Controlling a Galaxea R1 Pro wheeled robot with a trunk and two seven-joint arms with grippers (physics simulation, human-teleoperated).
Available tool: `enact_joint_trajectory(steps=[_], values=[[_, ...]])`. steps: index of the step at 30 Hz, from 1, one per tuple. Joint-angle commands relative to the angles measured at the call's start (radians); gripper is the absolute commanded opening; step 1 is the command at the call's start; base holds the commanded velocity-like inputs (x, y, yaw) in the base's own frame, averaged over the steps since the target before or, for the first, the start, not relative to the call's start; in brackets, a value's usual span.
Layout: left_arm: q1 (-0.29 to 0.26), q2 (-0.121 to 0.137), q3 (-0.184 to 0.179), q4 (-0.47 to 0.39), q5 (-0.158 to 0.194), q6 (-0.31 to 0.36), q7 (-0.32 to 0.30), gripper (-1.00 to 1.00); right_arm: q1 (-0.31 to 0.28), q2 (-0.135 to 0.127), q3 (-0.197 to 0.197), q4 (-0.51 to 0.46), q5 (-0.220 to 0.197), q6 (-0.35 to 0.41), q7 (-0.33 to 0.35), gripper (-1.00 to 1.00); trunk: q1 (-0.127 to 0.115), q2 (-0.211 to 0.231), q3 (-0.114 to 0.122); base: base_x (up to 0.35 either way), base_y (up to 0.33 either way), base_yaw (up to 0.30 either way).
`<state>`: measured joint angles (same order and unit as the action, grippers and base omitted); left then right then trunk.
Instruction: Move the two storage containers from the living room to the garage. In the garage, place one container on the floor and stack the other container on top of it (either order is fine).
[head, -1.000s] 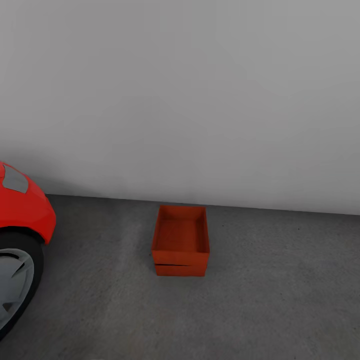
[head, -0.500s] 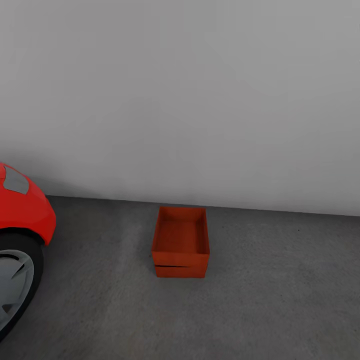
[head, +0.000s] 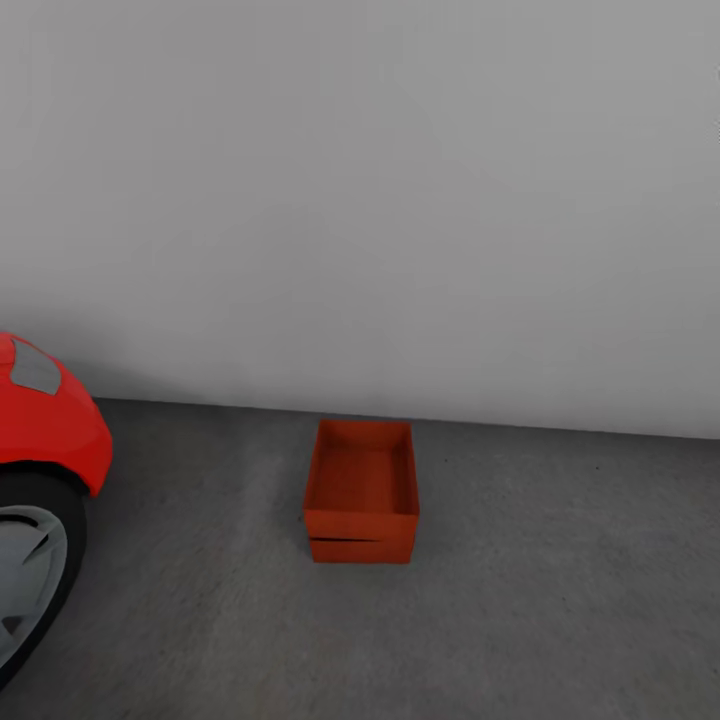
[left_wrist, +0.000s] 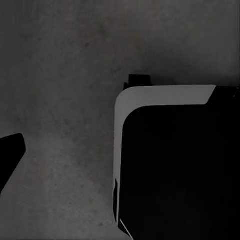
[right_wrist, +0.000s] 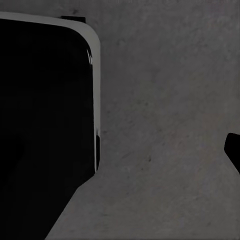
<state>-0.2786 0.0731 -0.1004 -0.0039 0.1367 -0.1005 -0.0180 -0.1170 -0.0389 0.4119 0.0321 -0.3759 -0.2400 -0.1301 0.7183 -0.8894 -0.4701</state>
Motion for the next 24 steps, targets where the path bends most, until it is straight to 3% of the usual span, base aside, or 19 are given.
enact_joint_trajectory(steps=[1, 24], values=[[-0.001, 0.000, -0.009, 0.001, 0.010, -0.004, -0.002, 1.00, -0.001, 0.001, 0.008, 0.003, -0.008, -0.005, 0.000, 1.00, 0.000, -0.001, 0.001, 0.000, 0.000, 0.000], [-0.001, 0.000, -0.008, 0.001, 0.011, -0.004, -0.002, 1.00, -0.001, 0.000, 0.008, 0.003, -0.008, -0.006, 0.000, 1.00, 0.000, -0.001, 0.038, 0.000, 0.000, 0.000]])
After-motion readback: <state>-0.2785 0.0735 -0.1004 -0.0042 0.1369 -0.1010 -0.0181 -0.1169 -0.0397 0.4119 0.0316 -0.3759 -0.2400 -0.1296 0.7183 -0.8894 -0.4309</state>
